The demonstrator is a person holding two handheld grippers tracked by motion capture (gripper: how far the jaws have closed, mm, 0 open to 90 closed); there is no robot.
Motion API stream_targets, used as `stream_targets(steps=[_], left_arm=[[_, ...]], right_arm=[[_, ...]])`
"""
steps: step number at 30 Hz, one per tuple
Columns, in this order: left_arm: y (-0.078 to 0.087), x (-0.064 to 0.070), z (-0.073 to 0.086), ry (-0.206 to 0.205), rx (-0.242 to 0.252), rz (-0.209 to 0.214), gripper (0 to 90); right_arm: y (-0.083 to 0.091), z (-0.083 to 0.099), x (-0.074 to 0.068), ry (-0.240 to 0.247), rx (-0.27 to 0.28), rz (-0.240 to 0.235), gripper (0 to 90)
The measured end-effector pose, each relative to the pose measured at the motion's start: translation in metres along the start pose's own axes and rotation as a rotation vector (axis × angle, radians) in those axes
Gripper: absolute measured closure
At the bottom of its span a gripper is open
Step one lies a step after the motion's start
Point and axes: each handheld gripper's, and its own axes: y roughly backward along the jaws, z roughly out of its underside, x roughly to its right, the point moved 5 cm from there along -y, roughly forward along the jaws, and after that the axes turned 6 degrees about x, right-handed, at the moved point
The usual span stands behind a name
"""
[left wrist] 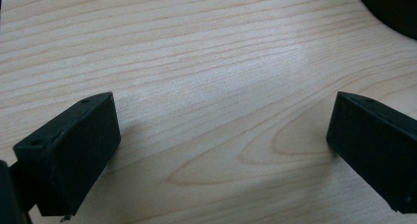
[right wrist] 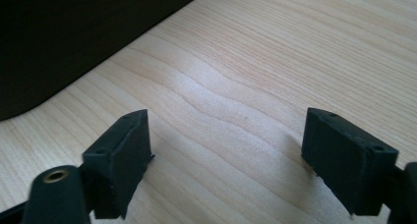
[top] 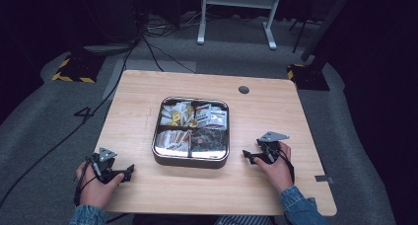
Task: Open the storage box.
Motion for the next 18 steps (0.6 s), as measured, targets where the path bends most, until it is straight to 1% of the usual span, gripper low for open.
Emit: stream_targets(steps=[18], left_arm=[[-0.0001,0.0001,-0.0001,-0.001,0.000,0.001,0.1]], right_arm=[[0.0000,0.0000,-0.0002,-0.001,-0.002,-0.003,18.6]])
